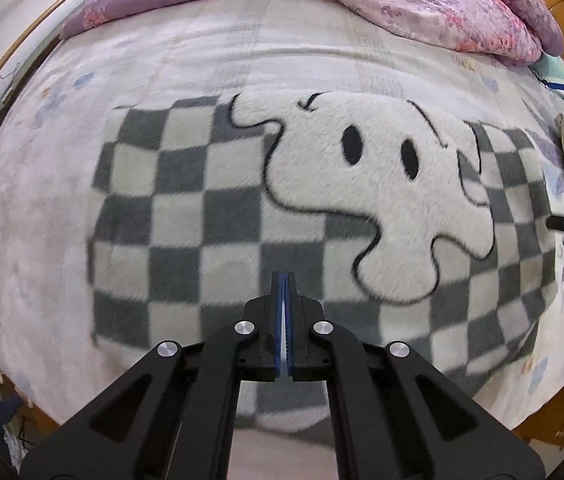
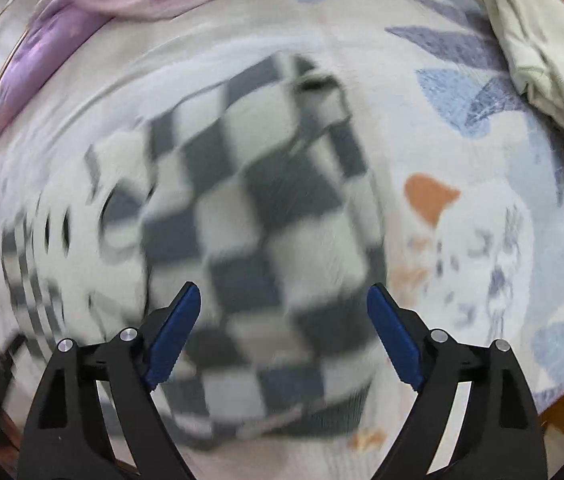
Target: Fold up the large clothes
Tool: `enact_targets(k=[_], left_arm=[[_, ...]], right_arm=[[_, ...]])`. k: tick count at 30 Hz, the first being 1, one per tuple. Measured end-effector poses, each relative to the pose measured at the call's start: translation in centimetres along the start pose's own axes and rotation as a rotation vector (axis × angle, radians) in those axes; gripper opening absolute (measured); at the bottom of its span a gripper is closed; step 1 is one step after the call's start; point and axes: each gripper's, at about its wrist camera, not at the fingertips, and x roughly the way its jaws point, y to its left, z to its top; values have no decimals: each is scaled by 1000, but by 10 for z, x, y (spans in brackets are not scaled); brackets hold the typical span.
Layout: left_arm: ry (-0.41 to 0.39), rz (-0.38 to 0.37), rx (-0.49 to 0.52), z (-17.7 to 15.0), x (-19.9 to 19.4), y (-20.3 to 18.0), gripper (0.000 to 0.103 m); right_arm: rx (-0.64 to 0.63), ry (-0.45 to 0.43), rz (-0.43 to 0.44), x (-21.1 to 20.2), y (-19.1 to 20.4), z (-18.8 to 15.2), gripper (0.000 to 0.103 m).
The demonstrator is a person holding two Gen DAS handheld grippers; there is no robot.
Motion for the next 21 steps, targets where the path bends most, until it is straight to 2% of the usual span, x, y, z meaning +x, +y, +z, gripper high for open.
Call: enact_targets(k=[2,4,6,9,12,14,15,18,20,21], left_arm=[[0,-3,-2,13,5,-7,10],[2,-14,-11,21,10,-12,23],[14,-29,-11,30,15,-20,28],[11,-36,16,36,17,-31,38],[24,-36,18,37,20,-38,39],[42,-41,8,36,23,-41,39],[50,-44,3,35,24,-42,40],[66,-36,12,31,26,-46,48],[72,-23,26,30,26,-49,49],[79,-20,31,30,26,-50,49]], right_arm=[[24,14,18,12,-15,18,86],[66,85,89,36,-31,32,91],[156,218,254,70,-52,34,97],[150,228,326,71,-60,32,97],[166,321,413,76,-63,18,97],[180,354,436,78,-68,13,97],[231,371,459,81,-70,6,97],[317,385,479,82,-74,0,97],[345,351,429,76,-70,-2,95],[299,341,342,70,-60,-3,84]])
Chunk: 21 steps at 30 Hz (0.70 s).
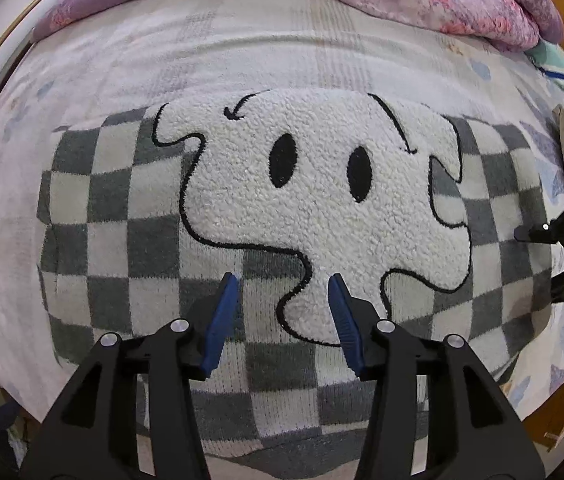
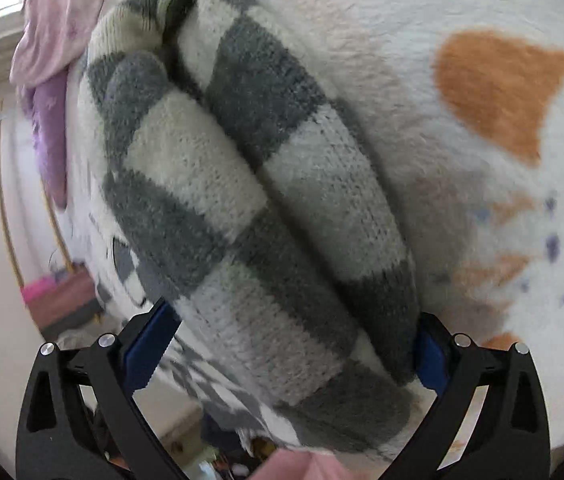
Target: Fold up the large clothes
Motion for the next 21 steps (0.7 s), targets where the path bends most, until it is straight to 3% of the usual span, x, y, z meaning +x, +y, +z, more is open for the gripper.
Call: enact_targets(k=[2,4,6,7,9,10,15,21], left_arm=[[21,28,5,3,1,-3,49],[26,3,-20,11,1,-3,49],[16,-29,-40,20,-1,-4,43],[3,-43,-44,30,-1,-6,28],[3,-68,-50,46,0,-8,9],[3,-89,-58,57,1,-9,5],[-26,-128,-24,114,-3,-14,0],[120,-130,-14,166,13,-18,0]], right_arm=[[-38,-38,-57,-3,15,-14,65],[-40,-101,-81,-12,26,-27,44],[-67,-168,-115,-18,38,-37,39],[-68,-189,-123,-18,42,-42,38],[-48,-221,-132,-17,49,-49,38],[-47,-229,-146,-9,55,-55,38],[-100,-237,-268,-8,66,-59,38],[-126,-217,-339,-5,56,-53,41]])
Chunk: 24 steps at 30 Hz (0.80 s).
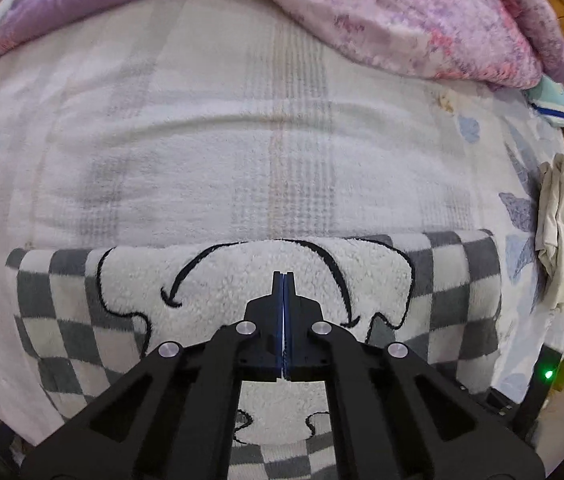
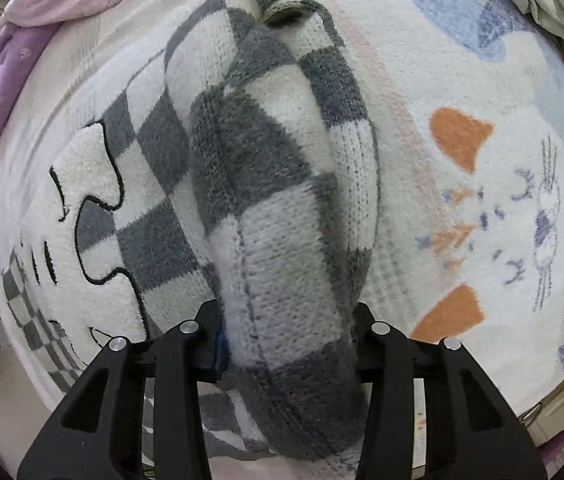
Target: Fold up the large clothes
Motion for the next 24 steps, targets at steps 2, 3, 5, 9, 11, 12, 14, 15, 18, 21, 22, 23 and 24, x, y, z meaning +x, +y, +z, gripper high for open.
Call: enact_targets(k=[2,3,5,9,11,12,14,15,18,21,22,23,24], left_arm=[[66,17,-7,13,14,0,0],[96,34,-14,18,23,0,0],[150,56,-17,25,42,2,0],[268,49,-22,23,98,9,0],[278,69,-9,25,103,6,0],[302,82,9,27,103,3,0],[353,90,22,26,98,1,0],[406,88,10,22,94,2,0],[419,84,39,9,95,-1,0],[418,72,-51,12,117,10,1],[437,75,-62,14,118,11,1],[446,85,-47,12,115,9,1],[435,103,-16,7,108,4,0]], right_arm=[[5,9,-3,3,0,1,43],[8,13,-7,5,-1,1,44],[2,18,-17,8,2,3,46],[-25,11,-34,21,14,10,54],[-18,10,-28,25,13,9,57],[-6,14,-21,26,12,9,58],[9,34,-19,25,6,8,58],[11,47,-25,25,7,9,58],[-11,36,-40,28,3,11,60],[-34,11,-40,37,2,11,68],[-28,14,-28,39,0,11,69],[-11,26,-17,39,-3,10,69],[10,47,-14,38,-6,10,68]])
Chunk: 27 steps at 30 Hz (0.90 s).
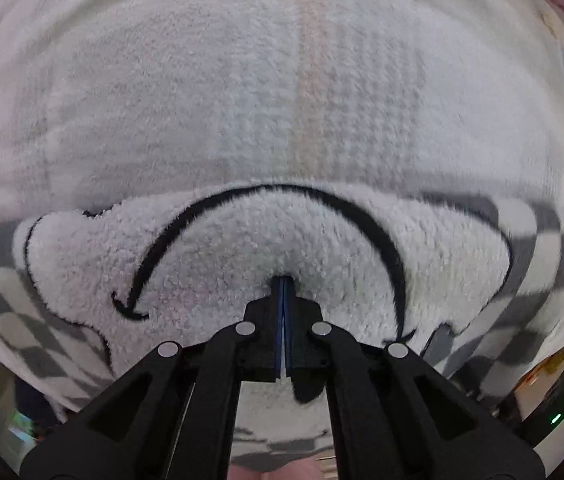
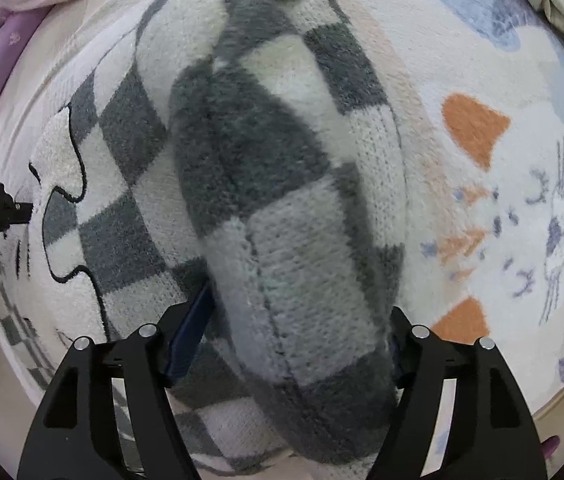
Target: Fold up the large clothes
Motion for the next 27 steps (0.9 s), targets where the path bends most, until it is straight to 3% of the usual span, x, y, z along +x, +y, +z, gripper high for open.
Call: enact_targets(k=[3,6,9,12,15,18,21,23,25,27], left_arm=[[-53,64,42,-28,-11,-13,0],[-151,57,28,-23,5,-10,0],[-109,58,18,-23,1,-10,0],[-171,68,19,-54,-10,-12,0],[-288,115,41,-67,3,-17,0],[-277,147,21,-72,1,-24,0],[-245,64,-16,-103,-13,-22,0],[-283,35,6,-111,-2,-13,0],[-336,-17,-7,-102,2,-4,0],[-263,-102,-81,-89,-2,13,0]], right_arm=[[-16,17,-33,-1,-8,-3,67],[-59,-27,-36,10,-6,-3,71],[-43,-28,-2,10,-16,-8,73],[-17,0,0,11,-26,-7,73],[-55,-8,-16,19,-28,1,82],[-29,1,36,23,-44,2,84],[11,52,25,21,-53,6,84],[-19,51,10,25,-51,15,85],[-12,41,35,31,-46,23,87],[-6,42,46,33,-54,20,86]])
